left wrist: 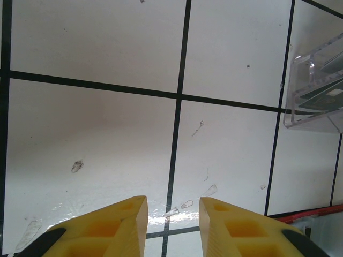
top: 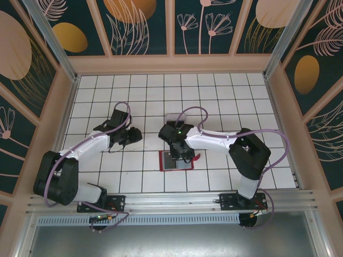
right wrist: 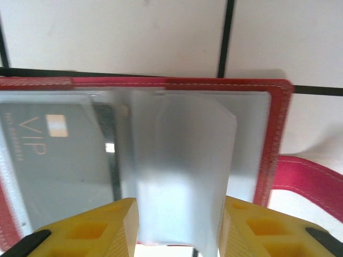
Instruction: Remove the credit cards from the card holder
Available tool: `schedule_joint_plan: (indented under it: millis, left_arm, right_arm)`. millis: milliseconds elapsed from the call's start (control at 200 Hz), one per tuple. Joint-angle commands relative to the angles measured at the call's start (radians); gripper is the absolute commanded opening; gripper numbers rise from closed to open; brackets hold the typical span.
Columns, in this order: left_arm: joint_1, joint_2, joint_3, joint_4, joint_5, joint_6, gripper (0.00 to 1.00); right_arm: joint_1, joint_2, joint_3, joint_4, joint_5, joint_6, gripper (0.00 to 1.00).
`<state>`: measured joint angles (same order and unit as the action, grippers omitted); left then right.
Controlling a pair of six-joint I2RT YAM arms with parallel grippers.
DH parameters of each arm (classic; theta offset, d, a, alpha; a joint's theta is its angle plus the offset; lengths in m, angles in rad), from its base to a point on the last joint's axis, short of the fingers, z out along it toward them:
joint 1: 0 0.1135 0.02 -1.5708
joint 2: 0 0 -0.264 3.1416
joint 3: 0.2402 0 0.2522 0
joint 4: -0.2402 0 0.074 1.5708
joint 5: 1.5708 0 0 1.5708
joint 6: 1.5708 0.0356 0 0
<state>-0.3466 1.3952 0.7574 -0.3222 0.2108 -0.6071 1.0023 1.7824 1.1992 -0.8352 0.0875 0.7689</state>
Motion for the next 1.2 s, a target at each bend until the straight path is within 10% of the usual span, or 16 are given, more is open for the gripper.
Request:
schedule_joint_plan:
  millis: [0,355,756,1196]
  left_arm:
    - [0.004,0.008,0.03,-0.033,0.019,0.022,0.33]
    - [-0.119,0.037,0.069,-0.09,0.04,0.017,0.31]
    - [-0.368,0.127,0.082,-0.021,0.096,-0.102,0.23]
    - [-0.442,0.227,0.092,0.013,0.07,-0.138,0.19]
  right_arm:
    - [0.006,-0.022,0.032,-0.101,0.09,0.025,0.43]
    - [-0.046,-0.078,0.003,-0.168,0.144,0.011,0.43]
    - [-0.147,-0.238,-0.237,0.373,-0.333,0.009,0.39]
    - [-0.139,-0.127,-0.236,0.379,-0.327,-0.016,0.37]
